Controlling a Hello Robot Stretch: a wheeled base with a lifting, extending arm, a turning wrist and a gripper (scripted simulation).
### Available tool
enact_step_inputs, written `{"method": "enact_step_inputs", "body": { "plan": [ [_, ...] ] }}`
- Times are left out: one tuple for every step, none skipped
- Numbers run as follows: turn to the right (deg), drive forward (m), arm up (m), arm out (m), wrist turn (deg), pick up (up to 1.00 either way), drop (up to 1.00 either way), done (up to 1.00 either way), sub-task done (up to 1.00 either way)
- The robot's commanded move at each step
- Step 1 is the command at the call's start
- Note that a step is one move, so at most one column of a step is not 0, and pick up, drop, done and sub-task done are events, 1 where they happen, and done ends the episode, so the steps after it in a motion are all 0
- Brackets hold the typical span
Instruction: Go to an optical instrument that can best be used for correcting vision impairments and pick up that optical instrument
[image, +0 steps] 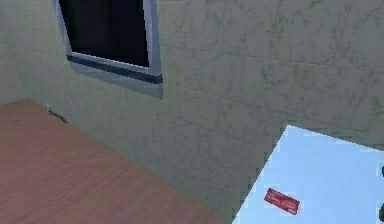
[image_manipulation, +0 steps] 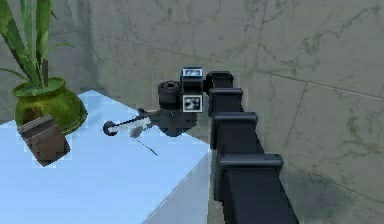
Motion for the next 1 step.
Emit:
{"method": "enact_step_inputs", "body": {
  "plan": [
    [0.0,0.0,0.0,0.0,21.0,0.0,0.0,0.0,0.0]
  ]
}}
